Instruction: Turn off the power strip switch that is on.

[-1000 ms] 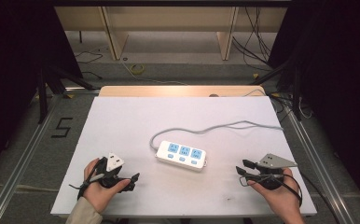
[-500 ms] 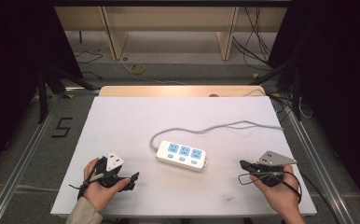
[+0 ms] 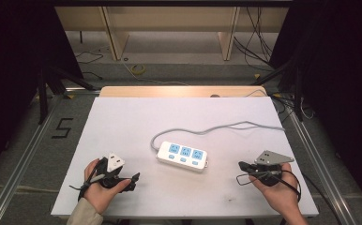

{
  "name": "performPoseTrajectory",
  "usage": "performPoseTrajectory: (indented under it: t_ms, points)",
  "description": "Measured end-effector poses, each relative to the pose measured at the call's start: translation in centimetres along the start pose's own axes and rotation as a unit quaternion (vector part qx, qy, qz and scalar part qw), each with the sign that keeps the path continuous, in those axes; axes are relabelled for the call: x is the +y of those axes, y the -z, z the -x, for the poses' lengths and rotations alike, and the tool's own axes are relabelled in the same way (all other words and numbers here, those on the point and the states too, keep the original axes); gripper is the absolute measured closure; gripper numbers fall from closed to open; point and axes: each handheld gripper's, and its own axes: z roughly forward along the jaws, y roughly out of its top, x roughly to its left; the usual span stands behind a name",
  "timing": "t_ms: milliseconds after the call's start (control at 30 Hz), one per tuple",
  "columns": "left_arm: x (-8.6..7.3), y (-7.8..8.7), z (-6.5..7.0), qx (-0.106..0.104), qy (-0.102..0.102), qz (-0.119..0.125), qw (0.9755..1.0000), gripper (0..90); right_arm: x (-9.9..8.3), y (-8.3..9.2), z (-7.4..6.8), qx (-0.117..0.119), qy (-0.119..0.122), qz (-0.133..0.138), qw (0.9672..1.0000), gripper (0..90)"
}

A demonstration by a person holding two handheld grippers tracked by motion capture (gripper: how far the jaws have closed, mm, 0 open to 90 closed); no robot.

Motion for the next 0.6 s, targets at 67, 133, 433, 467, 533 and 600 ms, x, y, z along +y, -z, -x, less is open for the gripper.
performPoseTrajectory:
  t_ms: [67, 133, 433, 467, 533, 600]
  points:
    - [0.00, 0.02, -0.01, 0.000, -0.001, -0.001, 1.0000, 8.5, 0.09, -0.02, 0.00, 0.000, -0.001, -0.001, 1.0000, 90.0]
    - [-0.01, 0.02, -0.03, 0.001, -0.001, -0.001, 1.0000, 8.5, 0.15, -0.01, 0.00, -0.001, 0.000, -0.003, 1.0000, 90.0]
    - [-0.02, 0.05, -0.09, 0.001, -0.002, -0.001, 1.0000, 8.6, 0.55, -0.24, -0.01, 0.001, 0.002, -0.016, 0.9999, 90.0]
    - [-0.02, 0.06, -0.09, 0.001, -0.002, -0.001, 1.0000, 8.6, 0.61, -0.25, -0.02, 0.002, 0.004, -0.016, 0.9999, 90.0]
    - [0.00, 0.08, -0.11, 0.001, -0.002, -0.001, 1.0000, 8.6, 0.74, -0.25, -0.06, 0.002, 0.003, -0.016, 0.9999, 90.0]
    - [0.01, 0.07, -0.10, 0.001, -0.002, -0.001, 1.0000, 8.6, 0.82, -0.25, -0.07, 0.002, 0.004, -0.017, 0.9998, 90.0]
